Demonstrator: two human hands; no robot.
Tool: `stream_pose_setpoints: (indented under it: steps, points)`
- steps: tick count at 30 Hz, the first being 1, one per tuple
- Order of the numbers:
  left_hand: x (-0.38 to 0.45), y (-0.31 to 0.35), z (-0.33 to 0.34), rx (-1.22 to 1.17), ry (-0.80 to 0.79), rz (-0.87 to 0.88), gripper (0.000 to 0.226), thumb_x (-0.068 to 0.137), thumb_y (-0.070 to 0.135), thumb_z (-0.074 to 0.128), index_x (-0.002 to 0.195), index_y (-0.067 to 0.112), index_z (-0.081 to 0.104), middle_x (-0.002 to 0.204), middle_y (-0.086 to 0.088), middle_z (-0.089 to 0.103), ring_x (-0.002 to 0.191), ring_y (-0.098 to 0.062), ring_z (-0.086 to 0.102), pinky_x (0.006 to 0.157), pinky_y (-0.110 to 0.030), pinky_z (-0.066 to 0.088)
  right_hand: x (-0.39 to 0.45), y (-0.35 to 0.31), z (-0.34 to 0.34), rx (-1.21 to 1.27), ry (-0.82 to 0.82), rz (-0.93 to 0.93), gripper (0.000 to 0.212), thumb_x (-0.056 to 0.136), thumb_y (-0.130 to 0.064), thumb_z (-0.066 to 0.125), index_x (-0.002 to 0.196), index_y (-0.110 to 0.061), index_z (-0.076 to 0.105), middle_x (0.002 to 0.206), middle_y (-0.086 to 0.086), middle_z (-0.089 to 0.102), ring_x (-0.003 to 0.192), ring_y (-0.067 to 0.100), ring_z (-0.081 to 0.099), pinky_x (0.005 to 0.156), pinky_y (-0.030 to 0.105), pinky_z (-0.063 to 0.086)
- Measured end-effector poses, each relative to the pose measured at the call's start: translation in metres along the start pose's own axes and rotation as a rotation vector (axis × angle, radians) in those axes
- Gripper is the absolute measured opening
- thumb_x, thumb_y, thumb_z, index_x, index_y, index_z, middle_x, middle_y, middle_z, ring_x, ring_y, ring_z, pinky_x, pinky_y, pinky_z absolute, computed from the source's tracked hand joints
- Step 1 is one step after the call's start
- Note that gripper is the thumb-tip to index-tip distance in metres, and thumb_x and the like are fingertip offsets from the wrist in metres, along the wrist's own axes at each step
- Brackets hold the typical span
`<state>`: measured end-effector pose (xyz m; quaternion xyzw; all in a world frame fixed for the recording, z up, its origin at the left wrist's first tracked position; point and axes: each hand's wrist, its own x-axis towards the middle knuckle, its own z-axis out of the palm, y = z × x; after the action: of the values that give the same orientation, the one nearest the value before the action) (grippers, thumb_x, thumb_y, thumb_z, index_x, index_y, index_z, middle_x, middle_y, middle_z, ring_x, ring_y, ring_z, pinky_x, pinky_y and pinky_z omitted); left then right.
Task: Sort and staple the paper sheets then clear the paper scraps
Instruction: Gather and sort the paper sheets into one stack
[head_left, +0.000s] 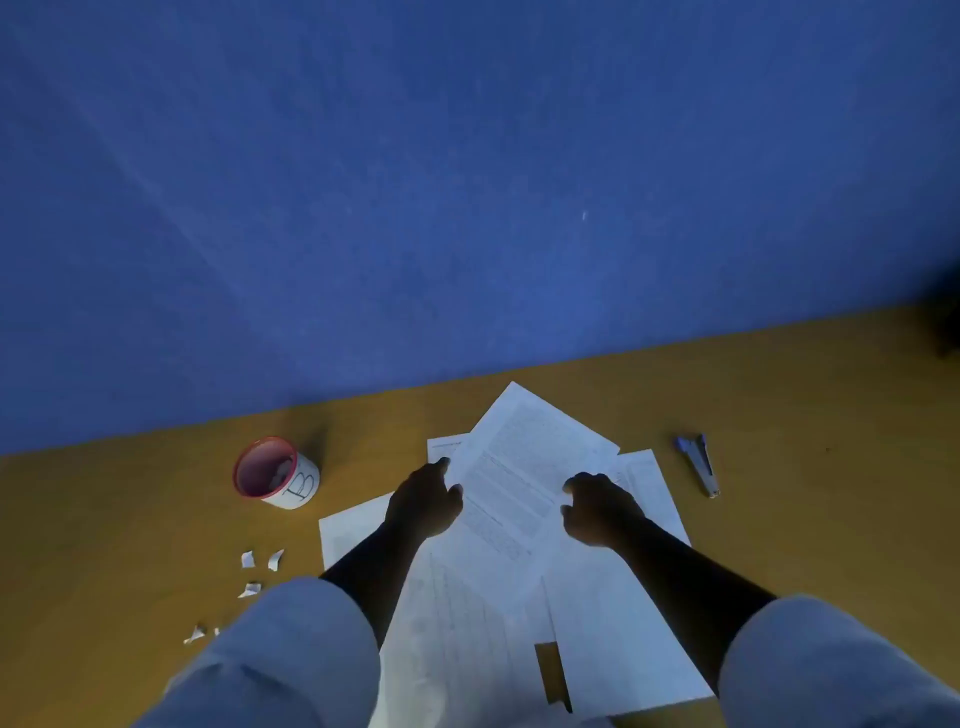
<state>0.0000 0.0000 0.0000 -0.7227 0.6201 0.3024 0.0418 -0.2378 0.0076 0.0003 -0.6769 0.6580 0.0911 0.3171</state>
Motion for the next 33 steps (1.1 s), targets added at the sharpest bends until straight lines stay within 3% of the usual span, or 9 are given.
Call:
stream_pose_setpoints:
  steps: [10,16,23,30,33]
  points:
    - [0.028,0.005,0.016,-0.018,0.018,-0.081,0.067,0.094,0.04,0.057,0.151,0.016,0.032,0.157,-0.004,0.037,0.142,-0.027,0.038,0.111,-0.042,0.039,0.009,0.008,0.007,-0.053,-0.042,-0.001,0.038,0.088,-0.031,0.062,0.123,-0.015,0.06,0.12,0.006,0.06,0.103,0.022,0.064,0.085,0.031,0.055]
    - [0.036,0.006,0.027,-0.011,0.033,-0.136,0.064,0.087,0.041,0.062,0.142,0.018,0.04,0.143,-0.004,0.051,0.128,-0.026,0.053,0.102,-0.044,0.049,0.018,0.01,0.005,-0.062,-0.048,-0.003,0.036,0.09,-0.028,0.06,0.123,-0.014,0.063,0.117,0.004,0.067,0.104,0.021,0.066,0.085,0.03,0.054]
    - [0.042,0.004,0.029,-0.034,0.044,-0.125,0.071,0.086,0.038,0.065,0.147,0.017,0.034,0.147,-0.009,0.044,0.133,-0.029,0.047,0.105,-0.046,0.047,0.022,0.008,0.007,-0.084,-0.037,-0.019,0.037,0.087,-0.027,0.059,0.122,-0.015,0.063,0.118,0.004,0.067,0.105,0.023,0.065,0.09,0.035,0.055]
    - [0.047,0.0,0.026,-0.03,0.015,-0.128,0.065,0.088,0.054,0.058,0.14,0.02,0.043,0.138,-0.005,0.054,0.126,-0.028,0.053,0.102,-0.047,0.048,0.024,0.006,0.01,-0.084,-0.033,-0.006,0.036,0.084,-0.024,0.063,0.119,-0.015,0.065,0.114,0.003,0.068,0.1,0.021,0.067,0.087,0.034,0.056]
    - [0.051,0.002,0.025,-0.028,0.002,-0.143,0.059,0.087,0.066,0.052,0.129,0.024,0.054,0.13,0.001,0.062,0.12,-0.025,0.057,0.101,-0.046,0.049,0.024,0.007,0.01,-0.085,-0.023,0.002,0.037,0.085,-0.025,0.061,0.121,-0.016,0.064,0.117,0.003,0.067,0.104,0.022,0.065,0.09,0.035,0.055]
